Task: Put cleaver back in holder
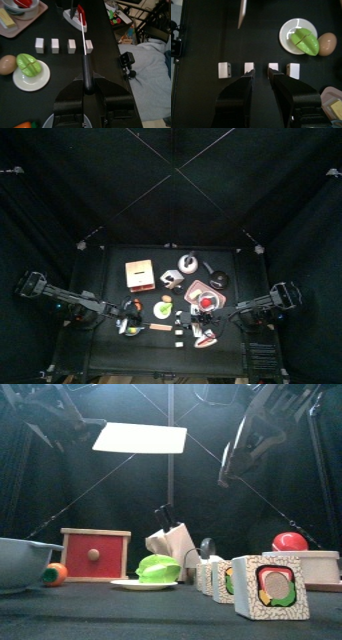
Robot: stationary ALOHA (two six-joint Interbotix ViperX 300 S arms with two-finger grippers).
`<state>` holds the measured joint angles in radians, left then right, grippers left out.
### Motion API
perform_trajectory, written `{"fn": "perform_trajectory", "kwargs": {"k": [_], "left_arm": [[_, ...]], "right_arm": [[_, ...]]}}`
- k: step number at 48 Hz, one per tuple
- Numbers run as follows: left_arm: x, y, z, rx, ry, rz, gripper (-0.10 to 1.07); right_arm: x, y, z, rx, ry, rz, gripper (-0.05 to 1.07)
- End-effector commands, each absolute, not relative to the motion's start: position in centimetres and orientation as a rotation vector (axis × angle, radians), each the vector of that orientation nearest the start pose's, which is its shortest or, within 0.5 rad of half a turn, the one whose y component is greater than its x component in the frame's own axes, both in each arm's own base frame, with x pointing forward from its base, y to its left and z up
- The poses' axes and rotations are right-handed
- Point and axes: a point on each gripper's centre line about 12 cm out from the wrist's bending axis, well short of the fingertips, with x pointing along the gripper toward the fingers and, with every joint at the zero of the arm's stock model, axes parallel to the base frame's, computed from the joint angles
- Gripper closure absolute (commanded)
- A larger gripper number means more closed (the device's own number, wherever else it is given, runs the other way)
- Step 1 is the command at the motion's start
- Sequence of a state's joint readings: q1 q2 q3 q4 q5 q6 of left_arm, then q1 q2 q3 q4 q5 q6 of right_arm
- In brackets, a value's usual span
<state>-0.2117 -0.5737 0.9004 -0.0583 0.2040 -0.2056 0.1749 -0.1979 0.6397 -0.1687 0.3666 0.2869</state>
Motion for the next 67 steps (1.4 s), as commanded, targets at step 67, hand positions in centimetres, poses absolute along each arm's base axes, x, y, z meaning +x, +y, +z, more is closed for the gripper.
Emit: {"fn": "perform_trajectory", "kwargs": {"k": [67], "left_arm": [[27.1,10.5,30.0,-0.334,0.682,0.427,0.54]], "right_arm": [[35.1,-15.9,20.6,0.208,0.563,-0.441,0.69]]}}
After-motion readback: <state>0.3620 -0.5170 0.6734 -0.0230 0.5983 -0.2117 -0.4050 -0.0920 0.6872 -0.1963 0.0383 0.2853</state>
